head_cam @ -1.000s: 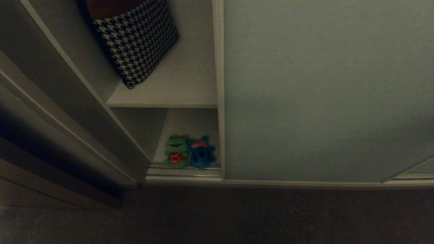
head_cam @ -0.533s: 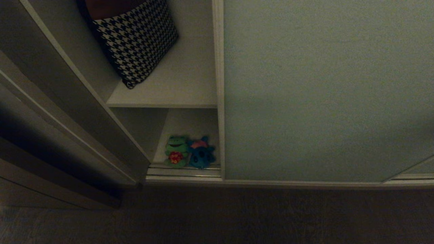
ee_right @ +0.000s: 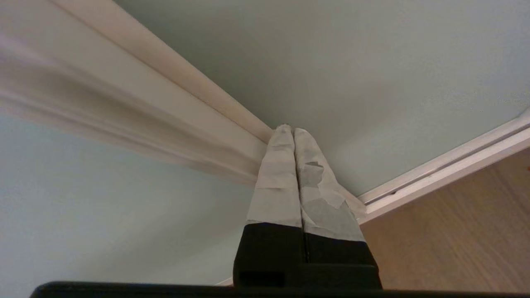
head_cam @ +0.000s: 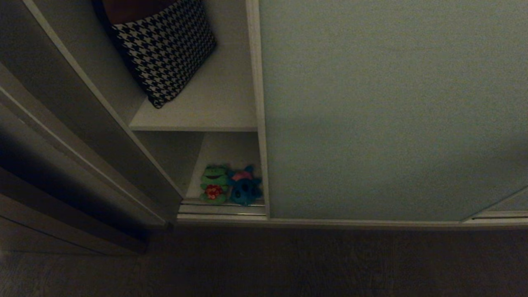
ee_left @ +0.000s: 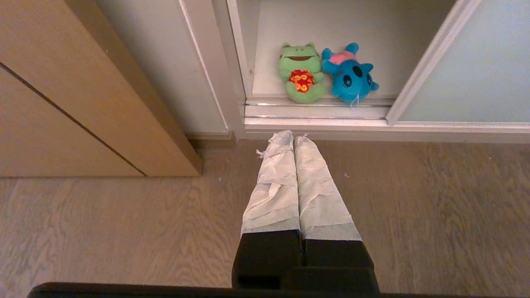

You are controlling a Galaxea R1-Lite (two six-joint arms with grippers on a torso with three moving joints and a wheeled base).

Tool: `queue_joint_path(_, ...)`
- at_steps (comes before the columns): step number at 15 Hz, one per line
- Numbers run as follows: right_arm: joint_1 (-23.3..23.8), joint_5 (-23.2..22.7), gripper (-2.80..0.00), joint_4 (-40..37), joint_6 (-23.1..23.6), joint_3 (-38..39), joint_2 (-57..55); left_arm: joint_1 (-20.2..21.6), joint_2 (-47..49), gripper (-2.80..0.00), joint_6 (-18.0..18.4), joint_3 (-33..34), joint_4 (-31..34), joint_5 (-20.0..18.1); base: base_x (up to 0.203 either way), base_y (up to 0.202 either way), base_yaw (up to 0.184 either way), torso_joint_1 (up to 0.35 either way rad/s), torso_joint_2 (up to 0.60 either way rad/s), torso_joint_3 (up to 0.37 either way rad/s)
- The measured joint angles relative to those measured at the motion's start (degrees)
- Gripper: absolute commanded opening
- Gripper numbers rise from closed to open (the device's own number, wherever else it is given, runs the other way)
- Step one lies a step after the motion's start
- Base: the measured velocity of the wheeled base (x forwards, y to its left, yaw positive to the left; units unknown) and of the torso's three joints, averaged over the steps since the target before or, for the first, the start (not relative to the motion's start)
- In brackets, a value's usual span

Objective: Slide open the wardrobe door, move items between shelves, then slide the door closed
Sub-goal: Close the door

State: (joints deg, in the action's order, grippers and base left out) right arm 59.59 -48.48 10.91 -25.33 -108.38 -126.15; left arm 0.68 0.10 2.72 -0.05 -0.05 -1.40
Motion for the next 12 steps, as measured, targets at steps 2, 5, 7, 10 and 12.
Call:
queue_joint_path(2,-0.3,-0.2,-2.80,-0.1,0.0,1.7,1.8,0.0,0.0,-2.80,0.0,0.0,0.0,0.0,0.000,0.000,0.000,0.000,0.00,0.000)
queue_joint_path(5,-0.9,-0.7,-2.80,0.2,0.0,6.2,5.5,0.0,0.0,-2.80,0.0,0.0,0.0,0.0,0.000,0.000,0.000,0.000,0.00,0.000)
queue_joint_path(7,-1.5,-2.6,-2.80,0.4,0.3,10.2,8.4,0.0,0.0,-2.80,0.0,0.0,0.0,0.0,0.000,0.000,0.000,0.000,0.00,0.000)
queue_joint_path(10,-3.1,-4.5,-2.80,0.2,0.6,14.4,12.0,0.0,0.0,-2.80,0.0,0.0,0.0,0.0,0.000,0.000,0.000,0.000,0.00,0.000)
queue_joint_path(12,-4.3,-4.7,-2.80,0.5,0.6,16.2,13.6,0.0,0.0,-2.80,0.0,0.0,0.0,0.0,0.000,0.000,0.000,0.000,0.00,0.000)
